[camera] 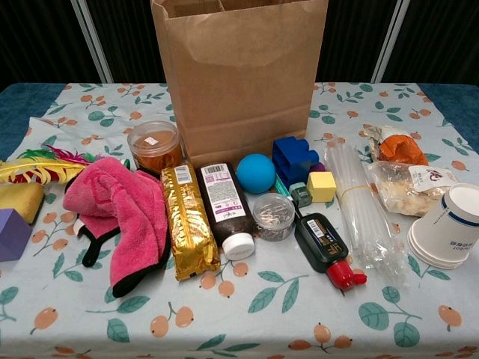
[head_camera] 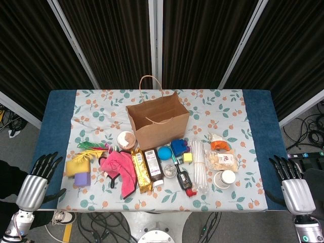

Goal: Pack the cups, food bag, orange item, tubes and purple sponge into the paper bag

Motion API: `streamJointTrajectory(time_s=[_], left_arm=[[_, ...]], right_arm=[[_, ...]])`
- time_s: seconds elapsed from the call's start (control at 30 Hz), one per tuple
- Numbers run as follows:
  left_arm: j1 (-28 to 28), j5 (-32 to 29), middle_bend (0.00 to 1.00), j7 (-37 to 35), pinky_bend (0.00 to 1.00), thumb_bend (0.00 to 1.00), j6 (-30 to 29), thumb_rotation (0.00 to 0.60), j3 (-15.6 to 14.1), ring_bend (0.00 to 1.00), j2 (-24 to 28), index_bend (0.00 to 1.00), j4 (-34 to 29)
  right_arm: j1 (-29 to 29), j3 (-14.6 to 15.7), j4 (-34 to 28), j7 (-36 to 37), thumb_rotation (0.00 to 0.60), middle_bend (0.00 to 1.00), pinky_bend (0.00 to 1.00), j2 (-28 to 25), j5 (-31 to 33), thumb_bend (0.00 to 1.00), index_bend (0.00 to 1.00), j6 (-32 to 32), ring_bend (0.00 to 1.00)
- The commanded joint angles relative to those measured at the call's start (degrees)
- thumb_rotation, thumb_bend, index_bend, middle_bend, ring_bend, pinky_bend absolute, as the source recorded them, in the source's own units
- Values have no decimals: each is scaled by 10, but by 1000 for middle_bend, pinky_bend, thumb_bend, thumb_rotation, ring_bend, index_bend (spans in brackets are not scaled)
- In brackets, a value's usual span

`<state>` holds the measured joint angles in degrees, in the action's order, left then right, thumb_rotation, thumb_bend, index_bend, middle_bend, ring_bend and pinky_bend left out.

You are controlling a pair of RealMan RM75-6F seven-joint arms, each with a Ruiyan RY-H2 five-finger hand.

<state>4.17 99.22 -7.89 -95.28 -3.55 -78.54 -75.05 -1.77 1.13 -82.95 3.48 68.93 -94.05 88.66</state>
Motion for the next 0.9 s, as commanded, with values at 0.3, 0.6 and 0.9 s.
streamJointTrajectory(time_s=[0.3,0.6,0.9], left_arm=[[1,7,66,5,70,0,-1,600,-2,28,4,87,-7],[3,4,67,-10,69,0,4,600,-2,27,-3,87,3],[1,4,66,-24,69,0,0,600,-3,27,-9,87,18]], right_arm=[[0,2,-16,-8,600,35,0,-8,-2,53,0,-1,0],[-46,-2,-67,-56,600,51,0,-33,10,45,0,-87,0],[-121,-22,-216,-202,600,123,0,-75,99,42,25,-237,0]])
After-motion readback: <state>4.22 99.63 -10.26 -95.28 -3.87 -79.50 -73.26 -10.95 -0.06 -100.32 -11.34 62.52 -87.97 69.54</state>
